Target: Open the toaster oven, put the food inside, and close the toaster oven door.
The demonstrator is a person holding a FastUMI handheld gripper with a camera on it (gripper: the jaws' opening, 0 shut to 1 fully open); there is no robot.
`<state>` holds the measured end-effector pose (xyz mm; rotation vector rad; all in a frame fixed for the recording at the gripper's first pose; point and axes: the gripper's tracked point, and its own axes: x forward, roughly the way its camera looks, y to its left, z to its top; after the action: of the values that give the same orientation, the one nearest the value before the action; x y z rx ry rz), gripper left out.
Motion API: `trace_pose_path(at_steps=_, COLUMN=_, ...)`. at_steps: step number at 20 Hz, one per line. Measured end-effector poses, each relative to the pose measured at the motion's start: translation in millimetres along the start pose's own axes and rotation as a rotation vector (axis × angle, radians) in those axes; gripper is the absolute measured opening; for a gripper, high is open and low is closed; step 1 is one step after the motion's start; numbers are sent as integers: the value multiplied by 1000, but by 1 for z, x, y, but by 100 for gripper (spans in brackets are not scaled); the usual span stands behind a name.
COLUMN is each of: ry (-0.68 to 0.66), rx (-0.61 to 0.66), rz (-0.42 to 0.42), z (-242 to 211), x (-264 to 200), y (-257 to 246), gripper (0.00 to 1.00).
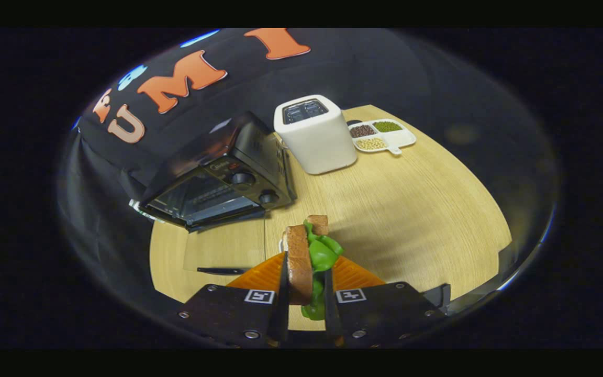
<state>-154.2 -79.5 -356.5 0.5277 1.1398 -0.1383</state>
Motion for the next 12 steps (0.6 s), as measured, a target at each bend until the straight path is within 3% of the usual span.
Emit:
trace_pose_path(at_steps=5, ry=-69, rx=58, rz=127, z=22, x=-12, y=44, gripper=28)
trace_pose_path(at_steps=12, ry=-88, rx=122, rz=269, z=25, x=14, y=118, gripper=28)
